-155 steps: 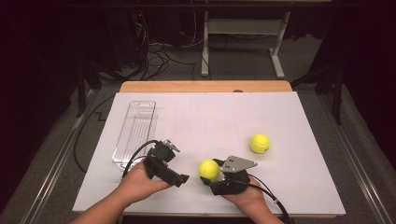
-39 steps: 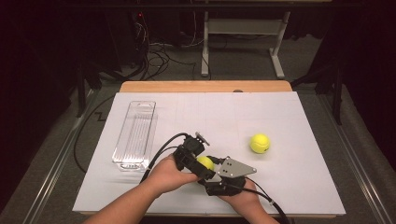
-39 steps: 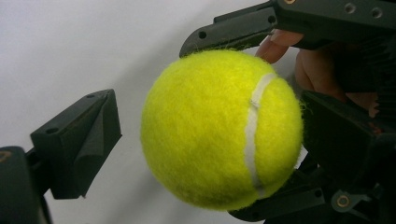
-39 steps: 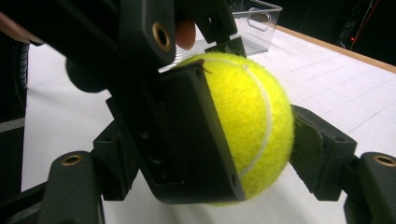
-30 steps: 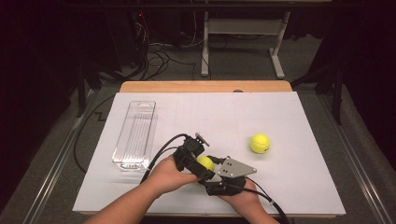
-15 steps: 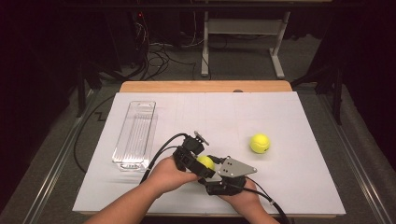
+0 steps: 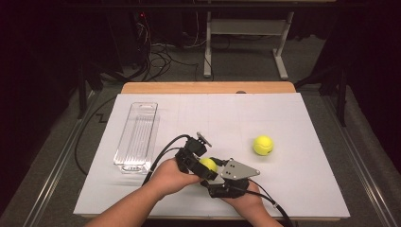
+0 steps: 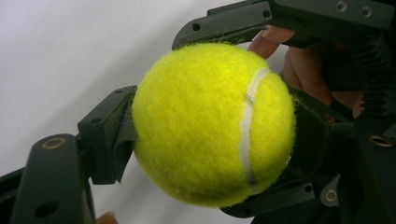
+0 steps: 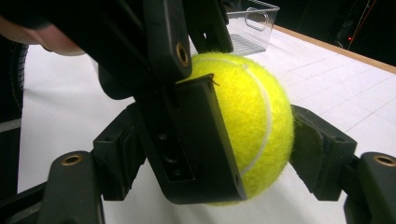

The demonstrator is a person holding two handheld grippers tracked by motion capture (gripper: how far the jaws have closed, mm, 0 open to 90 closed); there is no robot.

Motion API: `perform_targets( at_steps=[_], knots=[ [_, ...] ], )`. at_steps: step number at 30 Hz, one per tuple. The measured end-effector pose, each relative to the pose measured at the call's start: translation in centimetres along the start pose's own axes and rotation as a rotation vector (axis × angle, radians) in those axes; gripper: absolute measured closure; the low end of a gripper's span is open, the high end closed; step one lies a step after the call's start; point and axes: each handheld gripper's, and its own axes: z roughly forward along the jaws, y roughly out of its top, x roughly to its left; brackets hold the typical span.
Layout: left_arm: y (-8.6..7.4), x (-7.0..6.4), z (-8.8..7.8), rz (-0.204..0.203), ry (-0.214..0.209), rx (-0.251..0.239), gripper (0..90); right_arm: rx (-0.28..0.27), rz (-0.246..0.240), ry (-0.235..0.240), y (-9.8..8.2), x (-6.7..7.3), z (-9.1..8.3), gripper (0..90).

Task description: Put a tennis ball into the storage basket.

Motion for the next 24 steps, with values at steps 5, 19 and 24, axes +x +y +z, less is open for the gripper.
perform_targets(
  at_steps=[5, 19, 24],
  knots=[
    [0.01, -0.02, -0.02, 0.000, 0.002, 0.004, 26.1, 0.000, -0.003, 0.002, -0.01, 0.01, 0.03, 26.9],
    [0.06, -0.17, -0.02, 0.004, 0.013, 0.010, 26.4, 0.001, -0.003, 0.006, -0.04, 0.02, 0.05, 26.3],
    [0.04, -0.18, -0.07, 0.004, 0.013, 0.010, 26.5, -0.004, 0.000, 0.009, -0.03, 0.02, 0.06, 26.0]
  ],
)
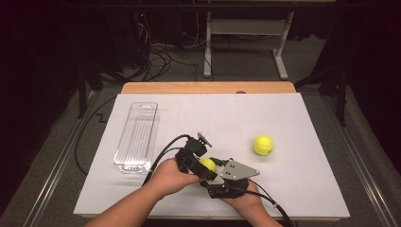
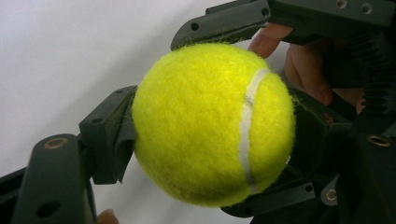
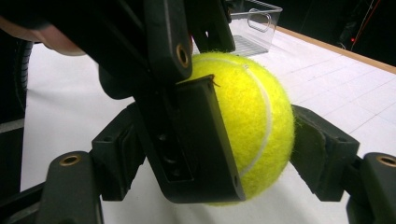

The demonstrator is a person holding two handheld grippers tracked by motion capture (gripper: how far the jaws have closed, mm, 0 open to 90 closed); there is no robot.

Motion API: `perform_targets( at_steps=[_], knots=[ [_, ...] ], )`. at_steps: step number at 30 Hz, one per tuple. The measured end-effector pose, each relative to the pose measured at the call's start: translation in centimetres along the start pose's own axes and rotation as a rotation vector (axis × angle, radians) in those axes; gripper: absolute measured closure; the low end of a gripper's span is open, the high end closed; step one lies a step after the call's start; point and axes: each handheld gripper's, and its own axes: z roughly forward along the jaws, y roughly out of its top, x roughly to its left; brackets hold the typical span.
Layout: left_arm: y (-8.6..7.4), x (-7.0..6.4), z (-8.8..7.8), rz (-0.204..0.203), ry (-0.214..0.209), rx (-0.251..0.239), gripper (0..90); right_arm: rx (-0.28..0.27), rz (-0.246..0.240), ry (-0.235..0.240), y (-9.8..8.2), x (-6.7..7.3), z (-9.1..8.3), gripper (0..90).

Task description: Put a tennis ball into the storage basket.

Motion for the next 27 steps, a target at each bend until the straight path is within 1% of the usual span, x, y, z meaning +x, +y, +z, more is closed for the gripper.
perform_targets(
  at_steps=[5, 7, 10, 16, 24, 27],
  knots=[
    [0.01, 0.02, 0.01, 0.001, 0.003, 0.005, 26.4, 0.005, 0.005, 0.012, -0.04, -0.11, 0.08, 23.9],
    [-0.01, 0.05, -0.02, 0.000, 0.003, -0.002, 26.5, 0.009, 0.007, 0.013, -0.07, -0.15, 0.13, 22.1],
    [-0.02, 0.07, -0.13, -0.001, 0.003, -0.003, 26.5, 0.012, 0.016, 0.014, -0.09, -0.17, 0.19, 19.8],
    [-0.08, 0.15, -0.38, -0.002, 0.009, -0.003, 26.5, 0.011, 0.020, 0.014, -0.10, -0.24, 0.20, 16.3],
    [-0.19, 0.28, -0.57, -0.005, 0.030, 0.002, 26.4, 0.016, 0.024, 0.012, -0.19, -0.21, 0.20, 14.6],
    [-0.26, 0.38, -0.75, -0.008, 0.036, 0.003, 26.4, 0.016, 0.030, 0.011, -0.23, -0.20, 0.16, 12.6]
  ],
)
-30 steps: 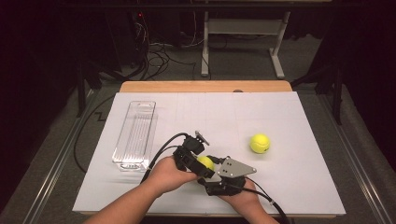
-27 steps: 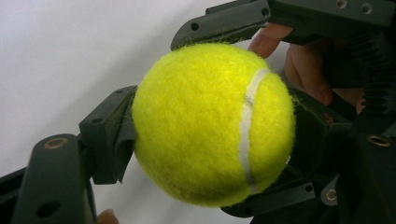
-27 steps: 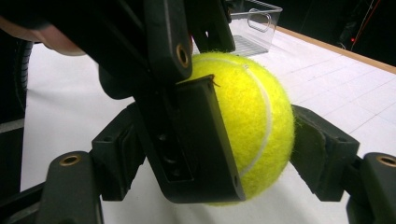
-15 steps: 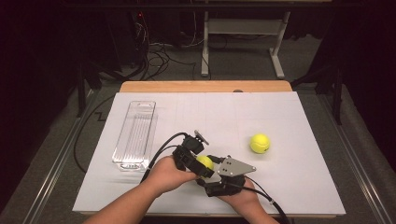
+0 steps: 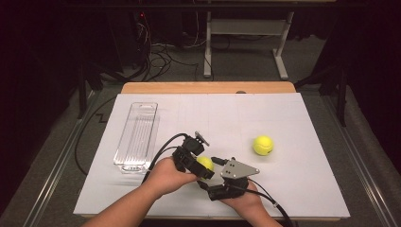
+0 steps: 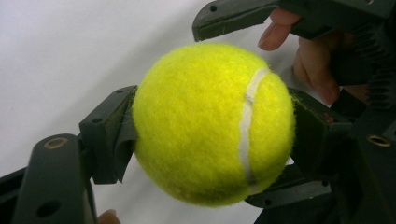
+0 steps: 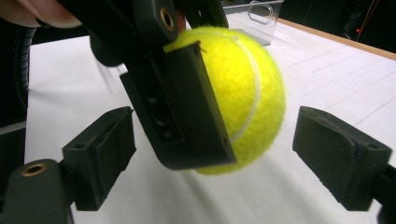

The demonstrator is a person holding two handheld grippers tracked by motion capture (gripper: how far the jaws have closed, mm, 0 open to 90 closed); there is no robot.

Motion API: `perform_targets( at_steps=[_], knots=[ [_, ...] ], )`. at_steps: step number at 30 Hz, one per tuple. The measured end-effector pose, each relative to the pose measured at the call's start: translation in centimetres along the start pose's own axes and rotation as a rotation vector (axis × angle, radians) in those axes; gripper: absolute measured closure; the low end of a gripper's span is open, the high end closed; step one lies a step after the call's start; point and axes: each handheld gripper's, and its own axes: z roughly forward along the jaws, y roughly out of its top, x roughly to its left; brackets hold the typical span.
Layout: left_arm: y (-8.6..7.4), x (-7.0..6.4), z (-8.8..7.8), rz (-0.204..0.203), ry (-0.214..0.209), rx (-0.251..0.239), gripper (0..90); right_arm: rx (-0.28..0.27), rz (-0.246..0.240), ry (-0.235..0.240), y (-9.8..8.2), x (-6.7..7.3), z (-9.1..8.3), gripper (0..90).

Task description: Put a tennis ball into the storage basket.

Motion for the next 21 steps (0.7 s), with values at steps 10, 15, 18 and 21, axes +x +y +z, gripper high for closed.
perform_targets(
  at_steps=[10, 15, 18, 21],
  knots=[
    [-0.4, 0.5, -0.7, -0.008, 0.026, 0.002, 26.4, 0.003, 0.017, -0.011, -0.2, -0.1, -0.2, 3.0],
    [-0.6, 0.8, -0.9, -0.018, 0.030, -0.002, 26.4, 0.000, 0.032, -0.021, -0.4, -0.3, -0.3, 0.2],
    [-0.8, 1.0, -1.0, -0.023, 0.033, -0.001, 26.4, -0.001, 0.032, -0.027, -0.4, -0.5, -0.6, 0.1],
    [-1.0, 1.3, -1.3, -0.029, 0.032, -0.001, 26.4, -0.010, 0.041, -0.035, -0.4, -0.8, -1.1, 0.1]
  ],
)
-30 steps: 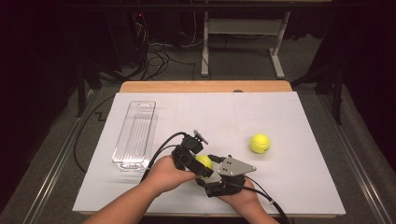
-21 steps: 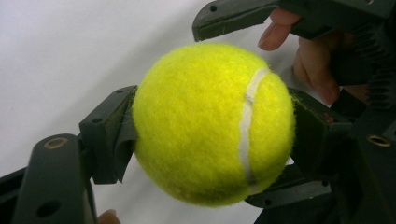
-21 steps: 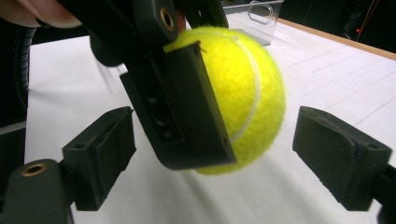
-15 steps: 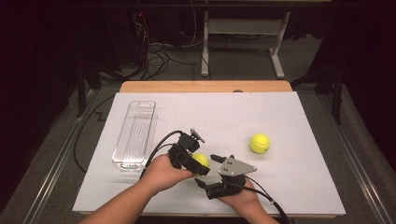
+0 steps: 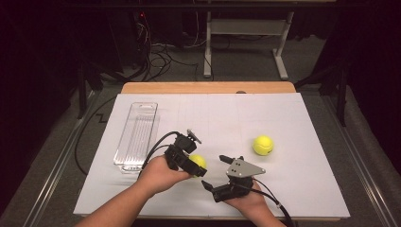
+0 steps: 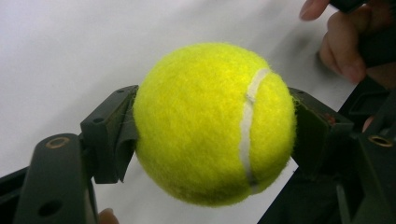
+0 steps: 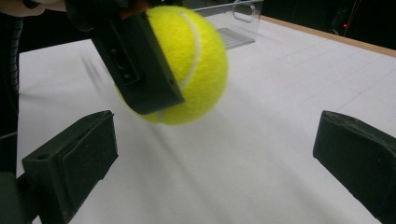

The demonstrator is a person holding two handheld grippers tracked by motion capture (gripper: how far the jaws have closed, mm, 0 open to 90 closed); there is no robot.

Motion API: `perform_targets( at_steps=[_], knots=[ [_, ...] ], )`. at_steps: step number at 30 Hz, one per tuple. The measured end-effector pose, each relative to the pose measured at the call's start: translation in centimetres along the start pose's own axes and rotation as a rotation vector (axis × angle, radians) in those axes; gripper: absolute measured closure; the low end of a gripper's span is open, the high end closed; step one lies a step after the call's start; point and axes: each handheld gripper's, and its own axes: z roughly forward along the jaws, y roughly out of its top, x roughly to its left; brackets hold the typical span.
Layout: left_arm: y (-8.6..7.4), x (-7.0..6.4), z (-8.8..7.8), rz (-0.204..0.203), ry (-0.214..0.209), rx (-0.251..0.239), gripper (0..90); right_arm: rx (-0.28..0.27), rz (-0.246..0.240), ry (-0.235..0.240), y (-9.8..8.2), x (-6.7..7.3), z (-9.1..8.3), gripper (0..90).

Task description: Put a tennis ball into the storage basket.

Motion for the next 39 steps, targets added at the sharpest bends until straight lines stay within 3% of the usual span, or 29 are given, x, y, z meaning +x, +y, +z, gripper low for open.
perform_targets(
  at_steps=[8, 18, 39],
  knots=[
    [-0.6, 0.5, -0.4, -0.018, 0.013, 0.003, 26.4, -0.017, 0.023, -0.025, 0.1, -1.3, -1.8, 0.1],
    [-1.2, 1.2, -0.7, -0.043, 0.019, -0.002, 26.3, -0.019, 0.005, -0.088, -0.6, -2.9, -4.2, 0.2],
    [-1.8, 1.8, -1.6, -0.052, 0.031, -0.010, 26.3, -0.006, 0.017, -0.181, -1.9, -5.2, -8.0, 0.2]
  ],
)
